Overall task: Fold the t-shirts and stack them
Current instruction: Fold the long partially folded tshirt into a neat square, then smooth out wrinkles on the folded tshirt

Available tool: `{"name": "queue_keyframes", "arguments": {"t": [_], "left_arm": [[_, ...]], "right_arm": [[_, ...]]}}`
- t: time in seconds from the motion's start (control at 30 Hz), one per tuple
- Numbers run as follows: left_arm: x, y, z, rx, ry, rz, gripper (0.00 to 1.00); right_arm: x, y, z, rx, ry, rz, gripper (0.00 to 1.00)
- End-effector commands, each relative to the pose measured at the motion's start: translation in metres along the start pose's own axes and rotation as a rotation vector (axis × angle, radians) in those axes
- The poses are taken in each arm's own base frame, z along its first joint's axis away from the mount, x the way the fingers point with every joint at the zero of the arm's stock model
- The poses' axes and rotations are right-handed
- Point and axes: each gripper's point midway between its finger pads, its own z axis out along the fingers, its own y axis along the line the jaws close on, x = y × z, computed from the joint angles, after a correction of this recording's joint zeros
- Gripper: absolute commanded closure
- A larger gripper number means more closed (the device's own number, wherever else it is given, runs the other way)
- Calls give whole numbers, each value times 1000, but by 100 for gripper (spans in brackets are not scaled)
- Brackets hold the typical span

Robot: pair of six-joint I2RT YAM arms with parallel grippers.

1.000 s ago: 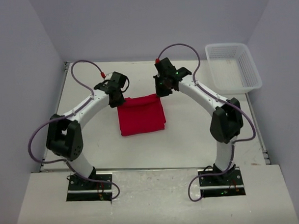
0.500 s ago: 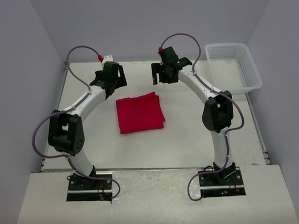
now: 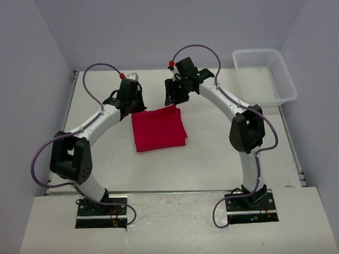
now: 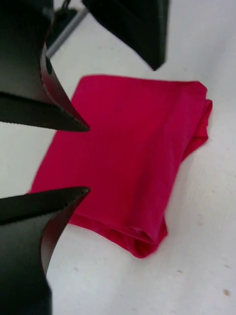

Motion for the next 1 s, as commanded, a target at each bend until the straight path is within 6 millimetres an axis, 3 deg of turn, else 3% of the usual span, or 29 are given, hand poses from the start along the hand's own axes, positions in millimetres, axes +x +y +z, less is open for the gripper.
{"name": "queue_keyframes", "arguments": {"t": [0.0, 0.1, 0.13, 0.37, 0.7, 0.97], "left_arm": [[31, -20, -17, 99, 93, -34, 96], [46, -26, -34, 146, 123, -25, 92], [50, -27, -38, 154, 130, -28, 91], [82, -24, -53, 177, 197, -24, 89], [132, 11, -39, 36, 319, -30, 92], [152, 25, -29, -19, 361, -30, 92]], "right_arm": [[-15, -8, 6, 47, 23, -46, 46], [-24, -23, 12, 75, 33, -99, 32], [-20, -35, 20, 90, 58, -88, 32], [-12, -58, 41, 80, 98, -53, 32], [-7, -56, 69, 9, 125, -36, 42], [-19, -52, 67, 11, 94, -40, 45]]}}
